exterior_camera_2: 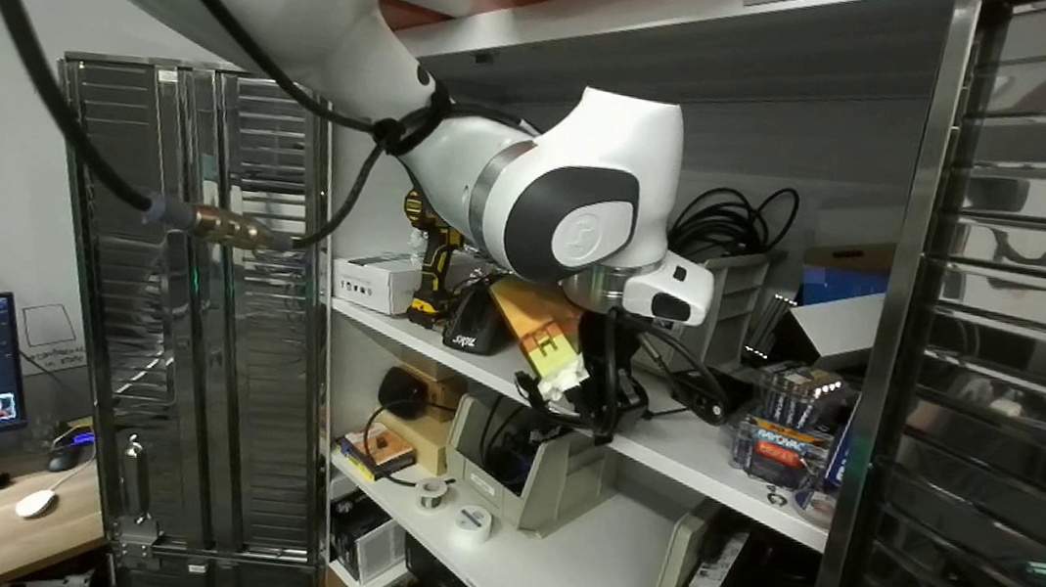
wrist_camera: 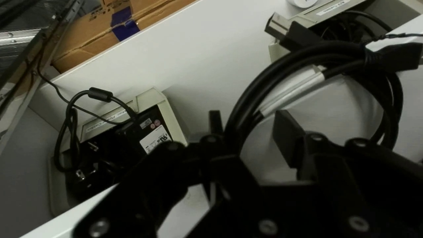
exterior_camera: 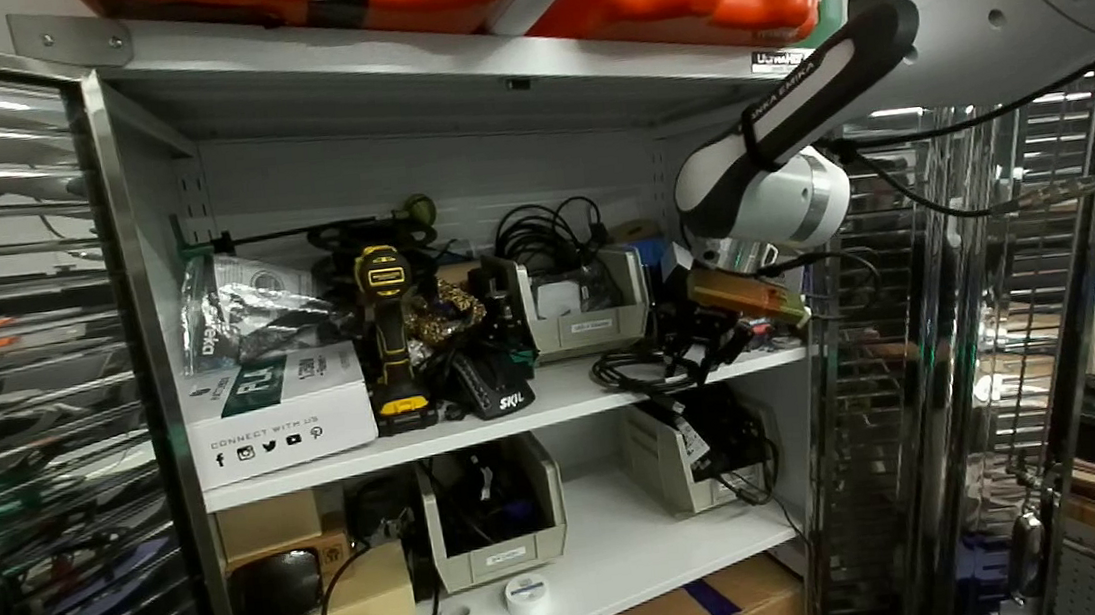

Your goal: Put the cable in the storage box

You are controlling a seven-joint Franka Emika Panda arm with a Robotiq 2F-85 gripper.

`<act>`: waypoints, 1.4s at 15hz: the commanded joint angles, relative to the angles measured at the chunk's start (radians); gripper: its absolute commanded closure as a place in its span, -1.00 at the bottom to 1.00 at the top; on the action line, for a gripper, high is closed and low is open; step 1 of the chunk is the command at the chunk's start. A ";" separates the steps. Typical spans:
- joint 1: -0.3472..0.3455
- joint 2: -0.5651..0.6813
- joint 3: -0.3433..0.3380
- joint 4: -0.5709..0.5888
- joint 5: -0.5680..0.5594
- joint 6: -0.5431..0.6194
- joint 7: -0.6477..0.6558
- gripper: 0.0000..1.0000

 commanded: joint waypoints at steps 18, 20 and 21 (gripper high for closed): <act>0.024 -0.348 0.038 -0.415 0.084 0.551 -0.071 0.77; 0.043 -0.324 0.055 -0.394 0.103 0.625 -0.086 0.77; 0.051 -0.307 0.064 -0.377 0.099 0.657 -0.091 0.77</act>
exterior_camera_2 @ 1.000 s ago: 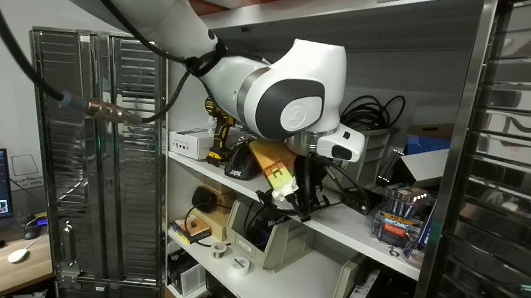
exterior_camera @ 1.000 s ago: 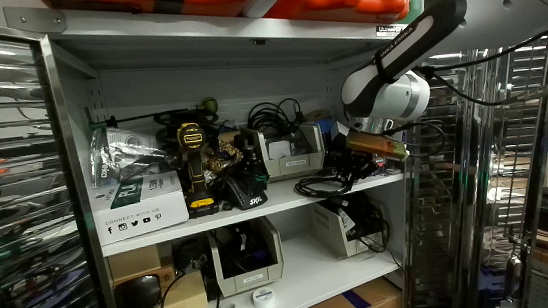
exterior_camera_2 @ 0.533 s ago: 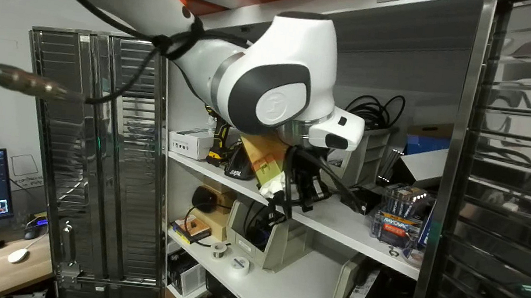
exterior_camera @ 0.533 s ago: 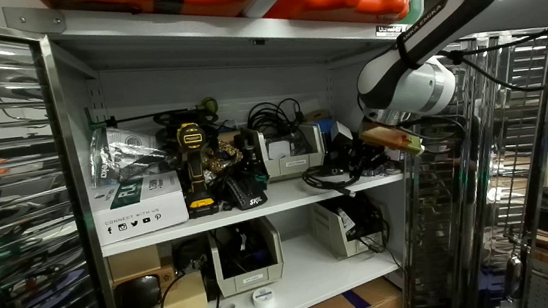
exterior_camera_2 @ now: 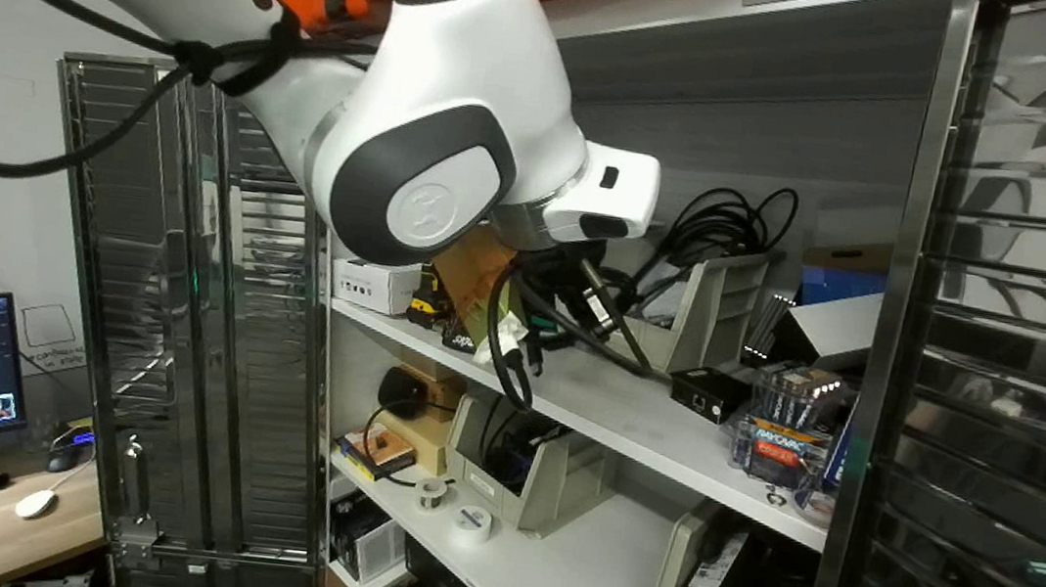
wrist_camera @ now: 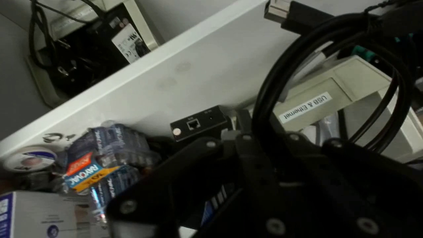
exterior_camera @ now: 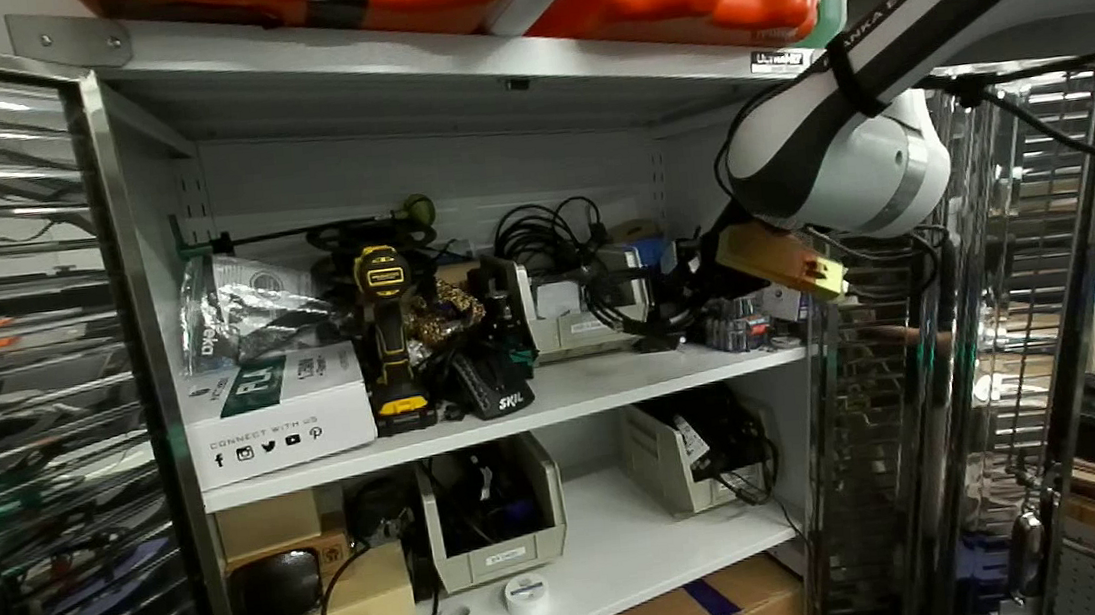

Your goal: Put the cable in the storage box

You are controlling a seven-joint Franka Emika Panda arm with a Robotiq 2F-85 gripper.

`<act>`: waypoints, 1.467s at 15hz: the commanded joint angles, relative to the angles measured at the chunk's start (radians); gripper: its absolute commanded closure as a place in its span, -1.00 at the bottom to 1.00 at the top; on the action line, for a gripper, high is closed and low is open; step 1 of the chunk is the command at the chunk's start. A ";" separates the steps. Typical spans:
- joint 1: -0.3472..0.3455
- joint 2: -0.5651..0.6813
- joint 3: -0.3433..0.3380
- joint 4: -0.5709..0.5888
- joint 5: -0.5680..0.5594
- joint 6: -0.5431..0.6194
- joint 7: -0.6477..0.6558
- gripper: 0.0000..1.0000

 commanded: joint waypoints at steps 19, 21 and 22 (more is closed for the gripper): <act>0.126 0.425 -0.164 0.632 -0.200 0.078 0.131 0.78; 0.141 0.465 -0.177 0.696 -0.203 0.048 0.148 0.78; 0.150 0.484 -0.185 0.727 -0.207 0.035 0.159 0.78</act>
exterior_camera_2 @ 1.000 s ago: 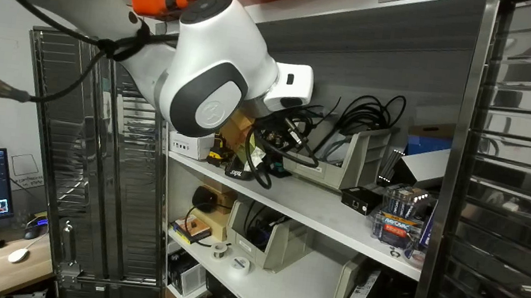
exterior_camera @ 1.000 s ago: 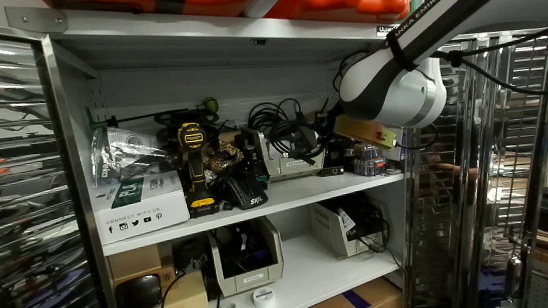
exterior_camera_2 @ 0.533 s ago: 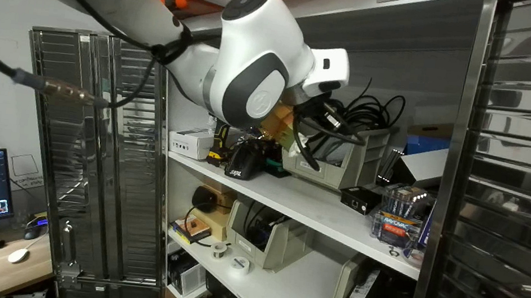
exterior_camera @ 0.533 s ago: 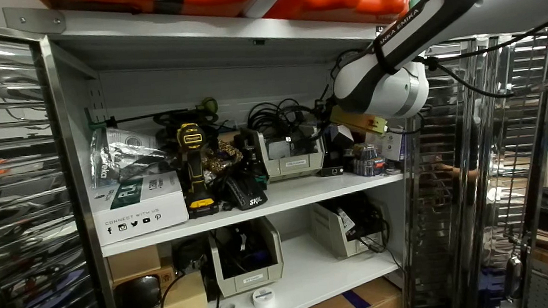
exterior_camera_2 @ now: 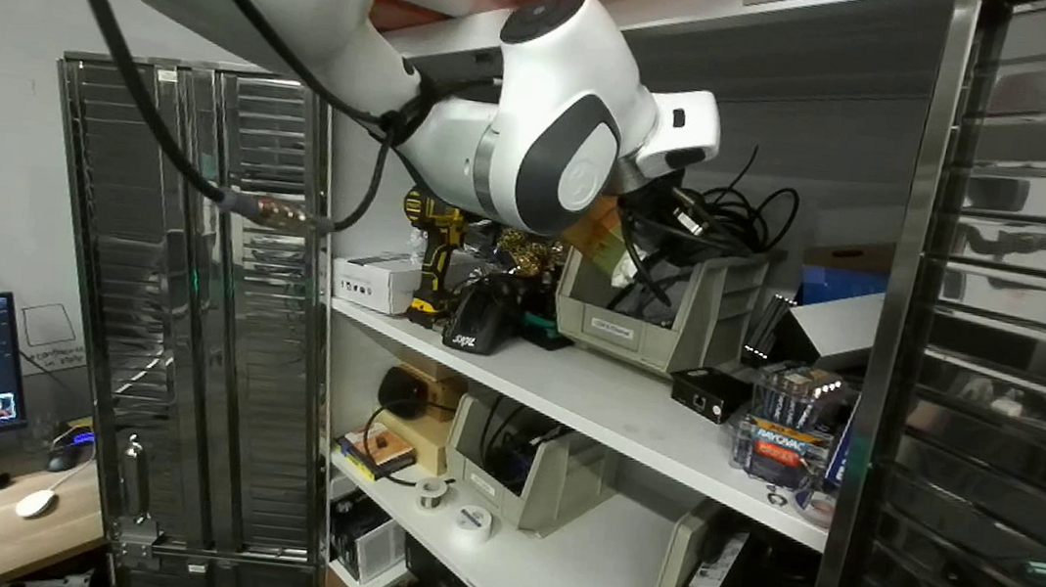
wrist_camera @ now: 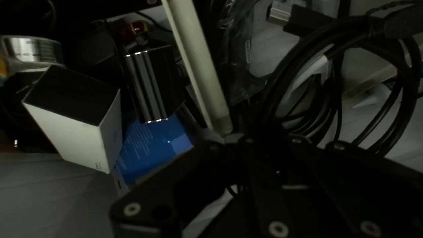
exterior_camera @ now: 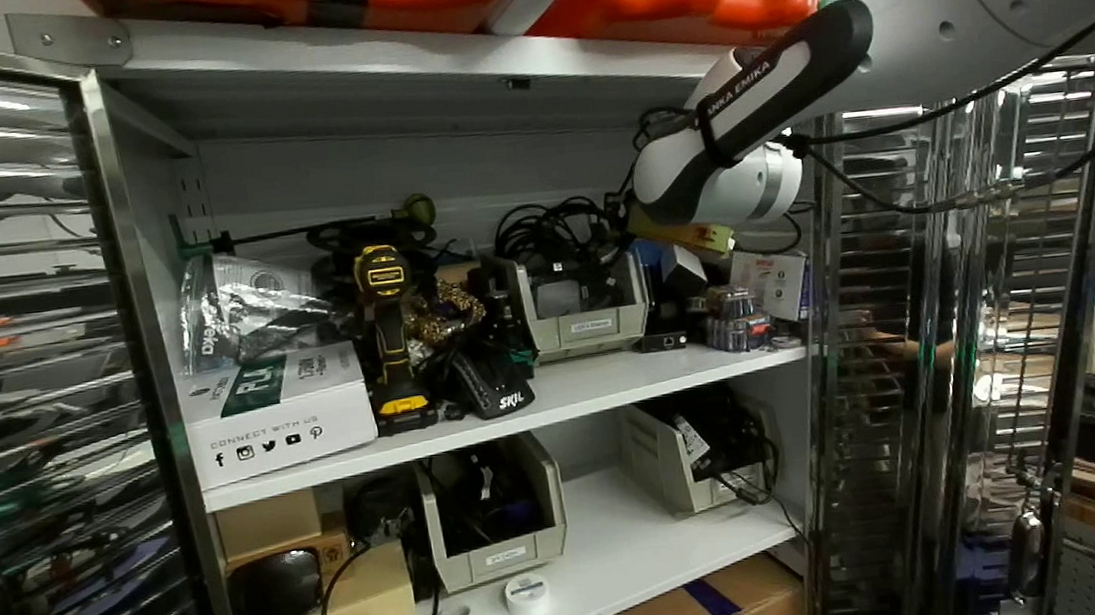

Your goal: Put the cable in the storage box

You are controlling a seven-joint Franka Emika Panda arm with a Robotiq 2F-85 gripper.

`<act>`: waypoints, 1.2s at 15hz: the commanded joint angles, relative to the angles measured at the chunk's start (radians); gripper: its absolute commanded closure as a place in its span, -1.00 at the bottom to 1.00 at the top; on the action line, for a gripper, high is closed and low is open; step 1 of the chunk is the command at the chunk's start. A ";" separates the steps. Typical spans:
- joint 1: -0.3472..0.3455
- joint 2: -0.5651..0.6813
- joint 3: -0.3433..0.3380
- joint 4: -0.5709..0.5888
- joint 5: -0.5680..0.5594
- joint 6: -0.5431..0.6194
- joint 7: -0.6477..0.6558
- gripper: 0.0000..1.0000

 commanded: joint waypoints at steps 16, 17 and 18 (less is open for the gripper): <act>-0.053 0.073 0.110 0.234 -0.003 -0.258 -0.032 -1.00; -0.077 0.042 0.152 0.197 0.021 -0.286 -0.067 -1.00; -0.100 0.014 0.190 0.165 0.049 -0.319 -0.102 -1.00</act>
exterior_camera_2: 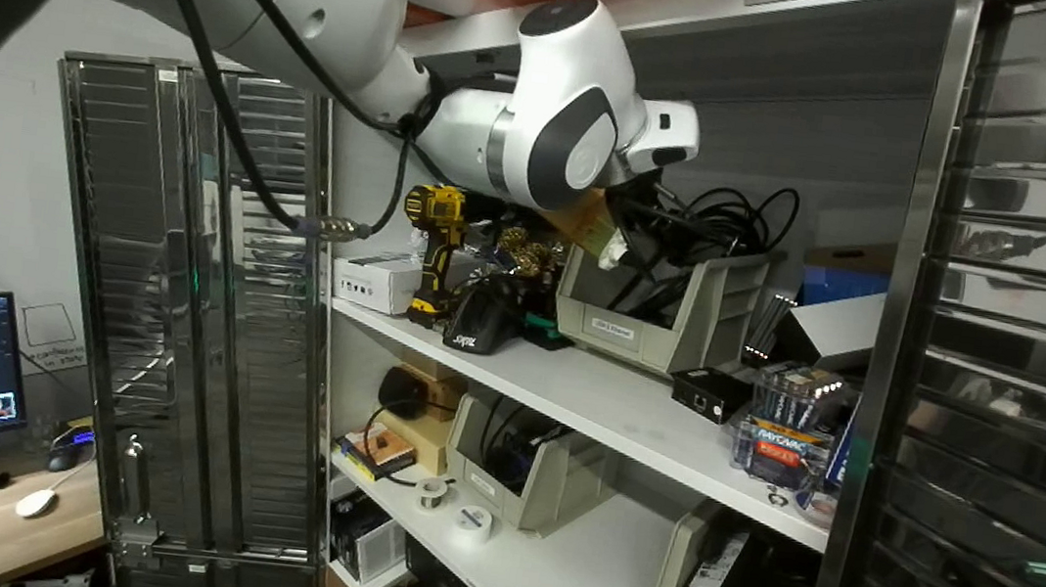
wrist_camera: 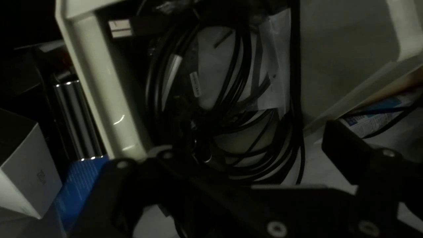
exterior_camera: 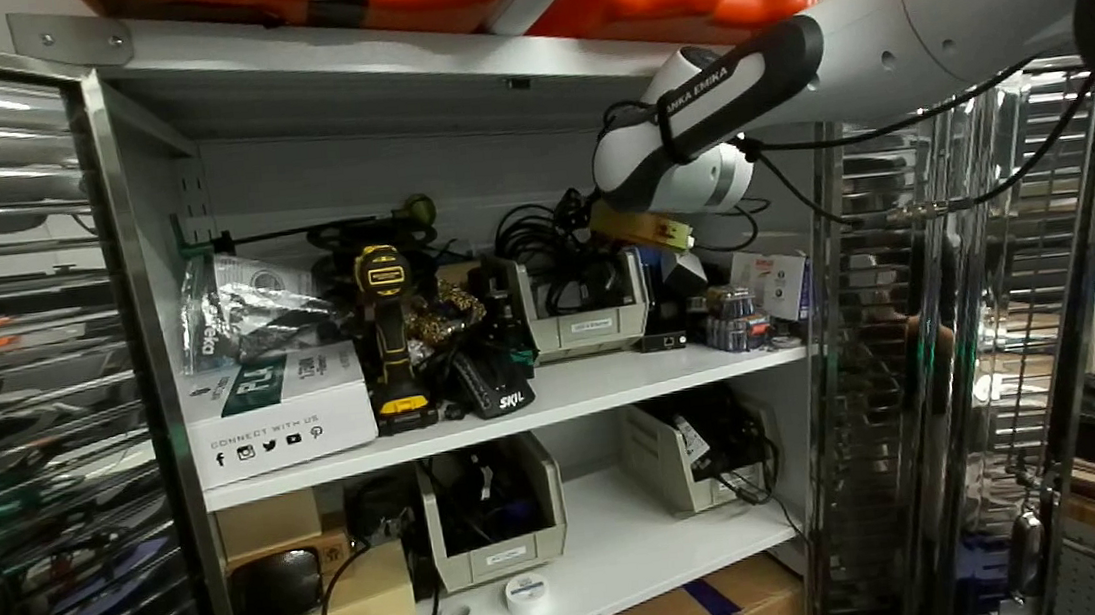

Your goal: Put the cable in the storage box

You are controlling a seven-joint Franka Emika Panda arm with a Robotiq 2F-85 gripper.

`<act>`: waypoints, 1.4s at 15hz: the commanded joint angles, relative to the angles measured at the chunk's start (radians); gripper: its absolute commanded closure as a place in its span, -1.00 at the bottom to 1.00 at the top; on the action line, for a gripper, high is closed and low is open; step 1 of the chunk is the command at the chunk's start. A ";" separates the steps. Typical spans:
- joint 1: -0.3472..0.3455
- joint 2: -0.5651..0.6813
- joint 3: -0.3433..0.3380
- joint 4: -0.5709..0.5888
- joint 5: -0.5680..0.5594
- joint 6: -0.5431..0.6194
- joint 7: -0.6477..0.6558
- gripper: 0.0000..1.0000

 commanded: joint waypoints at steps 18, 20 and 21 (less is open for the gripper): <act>-0.170 -0.581 -0.025 -0.345 0.015 -1.574 -0.242 -1.00; -0.174 -0.570 -0.045 -0.247 -0.020 -1.736 -0.275 -1.00; -0.165 -0.589 -0.037 -0.345 0.005 -1.616 -0.244 -1.00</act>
